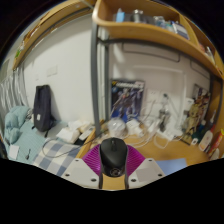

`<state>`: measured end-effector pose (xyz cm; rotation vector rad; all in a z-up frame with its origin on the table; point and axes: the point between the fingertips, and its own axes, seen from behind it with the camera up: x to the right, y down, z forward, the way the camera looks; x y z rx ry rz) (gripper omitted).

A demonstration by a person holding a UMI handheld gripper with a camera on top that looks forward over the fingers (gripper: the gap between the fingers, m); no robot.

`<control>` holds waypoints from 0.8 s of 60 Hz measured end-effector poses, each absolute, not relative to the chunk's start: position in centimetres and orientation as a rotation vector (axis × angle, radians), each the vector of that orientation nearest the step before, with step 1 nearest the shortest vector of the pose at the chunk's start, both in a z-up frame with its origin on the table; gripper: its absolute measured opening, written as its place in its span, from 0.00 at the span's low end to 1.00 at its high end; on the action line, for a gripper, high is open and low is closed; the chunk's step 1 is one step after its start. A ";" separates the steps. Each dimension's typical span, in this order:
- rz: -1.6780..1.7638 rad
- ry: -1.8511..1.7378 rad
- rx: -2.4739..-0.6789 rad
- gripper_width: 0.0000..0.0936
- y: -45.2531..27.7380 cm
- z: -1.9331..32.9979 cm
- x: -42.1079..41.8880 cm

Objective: Arrange mouse

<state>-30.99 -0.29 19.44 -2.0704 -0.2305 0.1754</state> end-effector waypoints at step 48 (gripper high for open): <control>0.091 -0.015 -2.304 0.32 1.9 1.1 -5.1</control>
